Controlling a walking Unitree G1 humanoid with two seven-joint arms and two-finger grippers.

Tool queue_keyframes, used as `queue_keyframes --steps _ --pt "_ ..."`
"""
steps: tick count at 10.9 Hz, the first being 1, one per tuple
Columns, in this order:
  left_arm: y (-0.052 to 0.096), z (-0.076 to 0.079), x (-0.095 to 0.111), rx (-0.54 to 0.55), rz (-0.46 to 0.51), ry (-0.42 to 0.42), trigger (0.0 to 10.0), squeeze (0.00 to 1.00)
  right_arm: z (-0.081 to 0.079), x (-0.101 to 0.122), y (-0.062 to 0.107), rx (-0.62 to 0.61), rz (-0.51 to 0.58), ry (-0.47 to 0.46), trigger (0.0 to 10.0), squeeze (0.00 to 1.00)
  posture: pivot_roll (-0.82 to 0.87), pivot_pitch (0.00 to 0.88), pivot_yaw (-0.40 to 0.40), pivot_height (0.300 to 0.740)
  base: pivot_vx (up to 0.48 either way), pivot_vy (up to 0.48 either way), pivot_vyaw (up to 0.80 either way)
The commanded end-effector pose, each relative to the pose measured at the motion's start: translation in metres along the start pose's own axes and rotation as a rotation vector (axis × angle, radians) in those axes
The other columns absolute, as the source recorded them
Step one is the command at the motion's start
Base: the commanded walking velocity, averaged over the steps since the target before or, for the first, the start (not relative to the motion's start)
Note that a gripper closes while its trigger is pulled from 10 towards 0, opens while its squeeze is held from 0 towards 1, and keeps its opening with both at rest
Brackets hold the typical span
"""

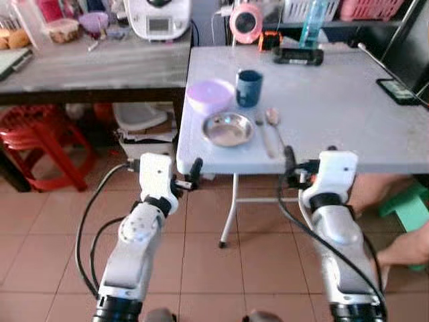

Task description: Setting the table

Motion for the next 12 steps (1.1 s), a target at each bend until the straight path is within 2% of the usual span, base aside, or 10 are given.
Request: queue_keyframes --steps 1,3,4,6,8,9,12 --pt "0.000 -0.004 0.005 0.006 0.018 -0.007 10.0 0.00 -0.010 0.003 -0.001 0.033 0.013 -0.003 10.0 0.00 -0.04 0.000 0.006 0.740 0.247 0.000 0.80" --pt "0.001 -0.005 0.001 0.001 0.010 -0.004 10.0 0.00 -0.004 0.000 0.001 0.004 0.004 0.010 10.0 0.00 -0.04 0.000 0.006 0.740 0.266 0.000 0.80" --pt "0.001 -0.010 -0.002 0.010 0.002 -0.004 10.0 0.00 -0.004 -0.001 0.002 0.002 0.003 0.012 10.0 0.00 -0.04 0.000 0.006 0.740 0.281 0.000 0.00" --pt "0.001 -0.009 -0.001 0.008 0.007 -0.008 10.0 0.00 0.002 0.000 0.004 -0.026 0.010 -0.008 10.0 0.00 -0.04 0.000 0.005 0.740 0.279 0.000 0.00" --pt "0.003 -0.006 0.000 -0.002 0.009 -0.006 10.0 0.00 0.008 -0.001 0.003 -0.069 0.002 0.060 10.0 0.00 -0.04 0.000 0.002 0.740 0.287 0.000 0.00" --pt "0.005 -0.008 -0.001 -0.003 0.007 -0.008 10.0 0.00 0.008 -0.005 0.004 -0.079 0.000 0.105 10.0 0.00 -0.03 0.000 -0.003 0.740 0.292 0.000 0.00" --pt "0.007 -0.011 -0.001 0.008 0.003 -0.015 10.0 0.00 0.004 -0.008 0.005 -0.073 -0.012 0.088 10.0 0.00 -0.03 0.000 0.002 0.740 0.287 0.000 0.00"
Point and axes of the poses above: a point about 5 cm out from each wrist's last joint towards the gripper, its own y axis pointing back from the gripper into the wrist, its own x axis along the axis of the wrist's last joint, z = x × y, the point moved 4 cm from there along -y, pointing out of the wrist towards the gripper, and after that the axes turned 14 degrees about -y, right-handed, at the moved point
